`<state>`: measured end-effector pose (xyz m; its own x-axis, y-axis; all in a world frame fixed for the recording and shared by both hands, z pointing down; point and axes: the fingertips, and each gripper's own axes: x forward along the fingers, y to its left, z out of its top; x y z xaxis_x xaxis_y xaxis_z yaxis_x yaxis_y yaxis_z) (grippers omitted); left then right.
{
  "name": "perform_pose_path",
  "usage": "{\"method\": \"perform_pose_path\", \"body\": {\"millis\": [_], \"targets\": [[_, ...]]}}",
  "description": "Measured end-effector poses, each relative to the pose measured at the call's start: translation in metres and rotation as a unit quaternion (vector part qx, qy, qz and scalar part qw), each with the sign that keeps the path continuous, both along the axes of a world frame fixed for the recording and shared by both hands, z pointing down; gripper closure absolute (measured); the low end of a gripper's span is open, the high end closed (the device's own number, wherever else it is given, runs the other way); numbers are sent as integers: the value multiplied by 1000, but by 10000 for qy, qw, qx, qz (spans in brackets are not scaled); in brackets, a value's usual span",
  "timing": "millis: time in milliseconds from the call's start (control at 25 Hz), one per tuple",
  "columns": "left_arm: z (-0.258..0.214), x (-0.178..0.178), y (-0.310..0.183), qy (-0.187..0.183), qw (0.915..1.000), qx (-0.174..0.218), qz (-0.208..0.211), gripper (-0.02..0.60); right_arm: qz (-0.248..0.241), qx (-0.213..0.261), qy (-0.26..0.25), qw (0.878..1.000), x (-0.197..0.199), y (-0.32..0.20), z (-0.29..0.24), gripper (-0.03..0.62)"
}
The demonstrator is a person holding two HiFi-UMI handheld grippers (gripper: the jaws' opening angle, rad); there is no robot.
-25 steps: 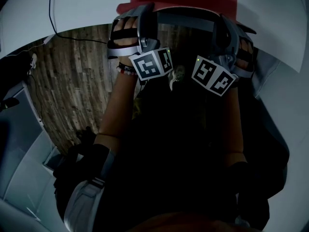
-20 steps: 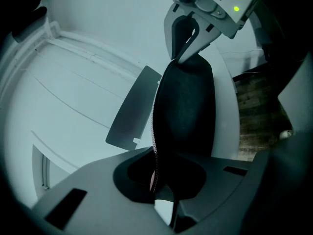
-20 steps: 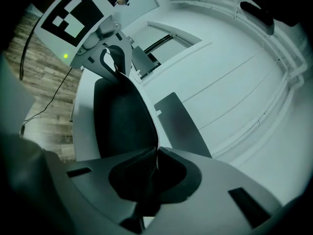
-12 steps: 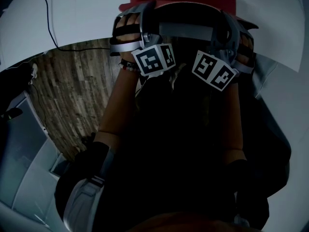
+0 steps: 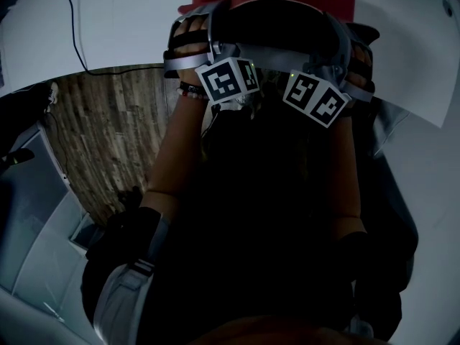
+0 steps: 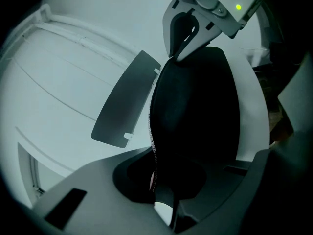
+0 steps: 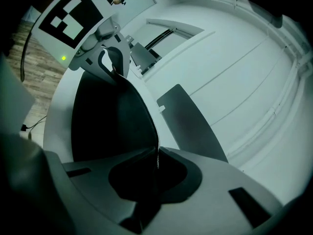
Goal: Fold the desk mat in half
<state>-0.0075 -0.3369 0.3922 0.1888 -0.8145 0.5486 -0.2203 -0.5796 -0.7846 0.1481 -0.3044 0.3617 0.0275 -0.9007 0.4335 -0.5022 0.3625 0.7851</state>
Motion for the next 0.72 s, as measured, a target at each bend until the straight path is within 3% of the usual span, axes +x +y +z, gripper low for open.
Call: {"method": "perform_pose_path", "body": {"millis": [720], "targets": [[18,13,-49,-313,9984,-210,-432,551,-396,-269,-377,9981,14,-52,20,553]]}}
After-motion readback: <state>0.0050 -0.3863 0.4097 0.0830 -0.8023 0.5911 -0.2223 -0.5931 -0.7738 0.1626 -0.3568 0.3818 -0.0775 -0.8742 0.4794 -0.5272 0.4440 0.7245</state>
